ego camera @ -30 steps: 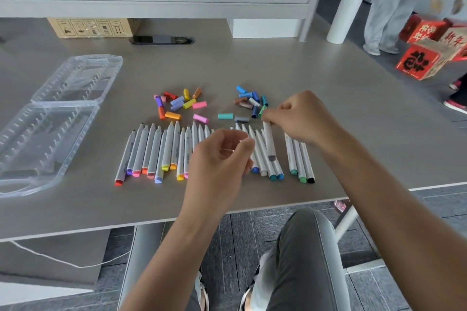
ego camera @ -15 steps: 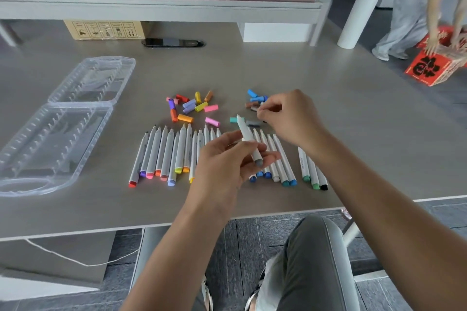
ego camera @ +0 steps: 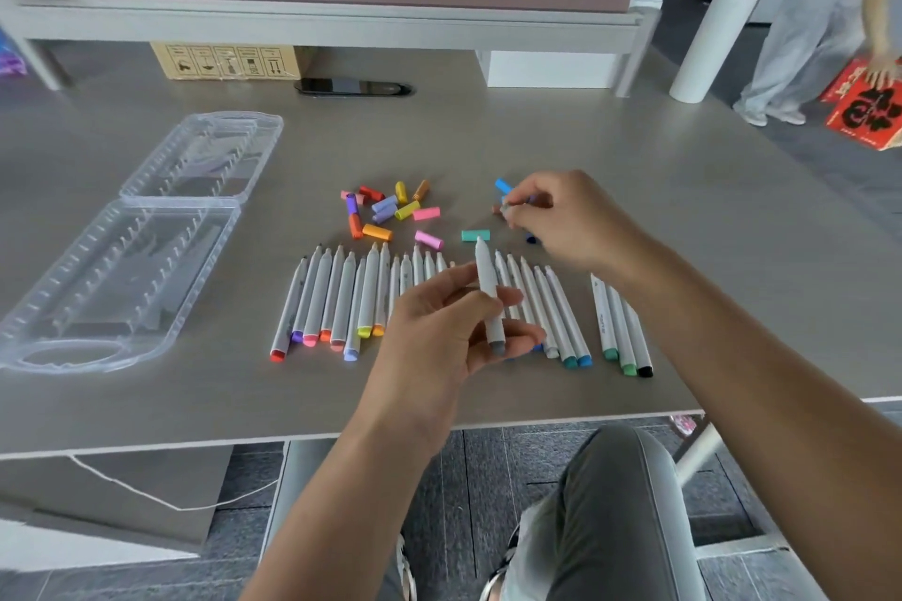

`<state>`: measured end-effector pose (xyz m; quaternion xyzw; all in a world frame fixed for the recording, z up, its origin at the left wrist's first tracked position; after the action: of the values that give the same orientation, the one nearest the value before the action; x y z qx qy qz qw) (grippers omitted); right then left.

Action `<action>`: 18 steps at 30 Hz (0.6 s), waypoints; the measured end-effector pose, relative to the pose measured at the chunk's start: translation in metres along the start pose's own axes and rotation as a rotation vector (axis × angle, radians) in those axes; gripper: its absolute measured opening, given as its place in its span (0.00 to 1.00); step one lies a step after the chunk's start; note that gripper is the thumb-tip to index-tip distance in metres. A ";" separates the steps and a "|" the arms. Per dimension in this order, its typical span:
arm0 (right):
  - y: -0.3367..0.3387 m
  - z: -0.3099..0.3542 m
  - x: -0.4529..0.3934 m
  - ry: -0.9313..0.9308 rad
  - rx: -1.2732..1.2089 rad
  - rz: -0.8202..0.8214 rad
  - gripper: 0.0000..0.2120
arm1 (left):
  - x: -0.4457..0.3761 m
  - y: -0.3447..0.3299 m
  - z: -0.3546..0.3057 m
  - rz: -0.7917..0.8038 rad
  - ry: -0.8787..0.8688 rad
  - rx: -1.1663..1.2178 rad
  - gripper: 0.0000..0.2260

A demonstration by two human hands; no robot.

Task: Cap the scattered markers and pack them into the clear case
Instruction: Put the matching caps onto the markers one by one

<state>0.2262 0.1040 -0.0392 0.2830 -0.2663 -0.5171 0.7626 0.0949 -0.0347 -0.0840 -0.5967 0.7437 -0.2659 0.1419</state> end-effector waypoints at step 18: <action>-0.001 -0.049 0.060 -0.094 -0.685 0.161 0.15 | -0.001 -0.041 0.023 0.118 0.069 -0.085 0.13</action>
<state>0.2790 0.0552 -0.0670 -0.0350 -0.1337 -0.5272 0.8384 0.1407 -0.0454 -0.0795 -0.5477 0.7928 -0.2455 0.1063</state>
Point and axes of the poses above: each hand's wrist, its own x-axis away from the middle knuckle, its own y-axis out of the back of the hand, z = x × y, the point moved 10 cm from there along -x, towards the middle knuckle, and after that the axes turned 15 degrees about z, right-handed, at the moved point
